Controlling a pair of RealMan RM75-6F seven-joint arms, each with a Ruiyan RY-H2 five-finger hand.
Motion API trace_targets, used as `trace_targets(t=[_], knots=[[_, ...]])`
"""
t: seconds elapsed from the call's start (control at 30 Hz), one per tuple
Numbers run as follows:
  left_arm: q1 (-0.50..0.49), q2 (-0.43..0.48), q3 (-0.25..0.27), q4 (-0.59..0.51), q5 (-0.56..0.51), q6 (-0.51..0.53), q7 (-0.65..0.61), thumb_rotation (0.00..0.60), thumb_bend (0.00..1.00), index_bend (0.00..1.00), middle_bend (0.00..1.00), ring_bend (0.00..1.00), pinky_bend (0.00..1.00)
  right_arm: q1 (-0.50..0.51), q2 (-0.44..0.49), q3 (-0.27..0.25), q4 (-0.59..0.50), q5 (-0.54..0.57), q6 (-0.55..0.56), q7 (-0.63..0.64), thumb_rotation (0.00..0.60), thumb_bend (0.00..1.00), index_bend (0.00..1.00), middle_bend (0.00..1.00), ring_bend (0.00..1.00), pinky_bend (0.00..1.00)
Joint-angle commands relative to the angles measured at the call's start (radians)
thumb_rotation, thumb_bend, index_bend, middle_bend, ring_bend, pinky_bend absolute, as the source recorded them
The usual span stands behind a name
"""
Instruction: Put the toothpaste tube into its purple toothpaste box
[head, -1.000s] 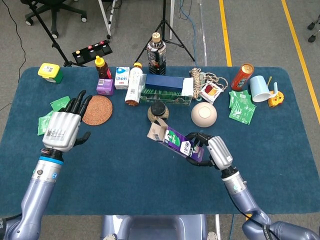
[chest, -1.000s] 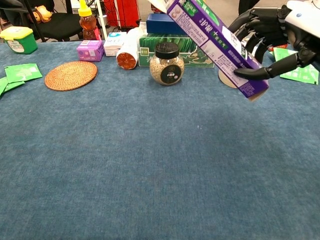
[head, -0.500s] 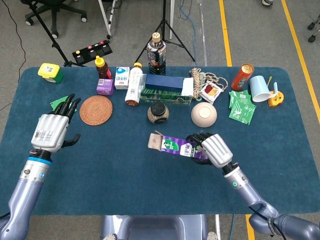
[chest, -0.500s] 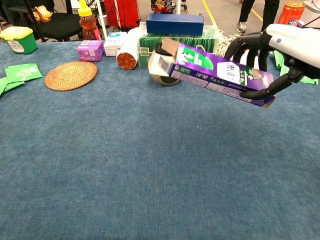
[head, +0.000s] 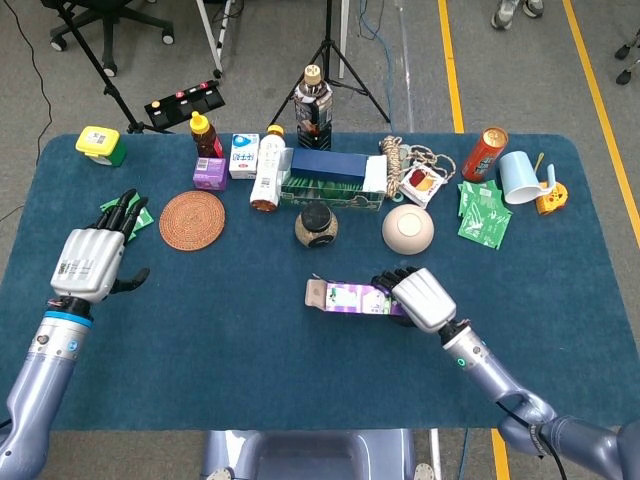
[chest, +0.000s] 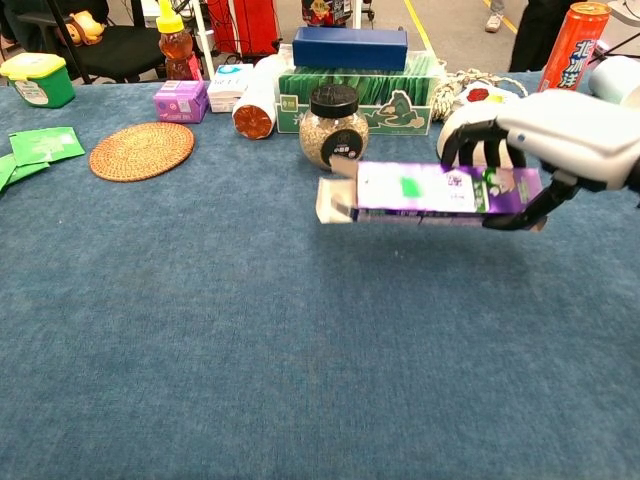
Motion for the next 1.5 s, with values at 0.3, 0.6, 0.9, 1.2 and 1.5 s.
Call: trace_targets(t=[0.3,0.6,0.9,1.2,1.5], knots=[[0.009,0.004,-0.006,0.022,-0.001,-0.019,-0.024,0.6,0.23,0.0,0.0,0.12,0.43,0.01,0.004,0.001,-0.044,0.097,-0.097,-0.102,0.6,0.34,0.2,0.36,0.39,0.57],[0.023,0.019,-0.01,0.018,0.01,-0.022,-0.048,0.6,0.23,0.0,0.0,0.12,0.43,-0.001,0.094,0.021,-0.229,0.153,-0.105,-0.167,0.6,0.15,0.07,0.15,0.18,0.37],[0.087,0.042,0.016,0.005,0.087,-0.015,-0.153,0.6,0.22,0.0,0.0,0.1,0.38,-0.05,0.196,0.007,-0.342,0.139,-0.031,-0.107,0.6,0.1,0.07,0.11,0.13,0.29],[0.265,0.019,0.138,0.127,0.32,0.094,-0.345,0.6,0.07,0.0,0.0,0.0,0.23,-0.15,0.301,-0.005,-0.357,0.113,0.129,-0.053,0.6,0.0,0.07,0.09,0.08,0.23],[0.439,-0.002,0.239,0.298,0.438,0.204,-0.533,0.6,0.0,0.0,0.0,0.0,0.17,-0.262,0.365,-0.018,-0.326,0.121,0.265,0.029,0.6,0.0,0.07,0.06,0.02,0.17]])
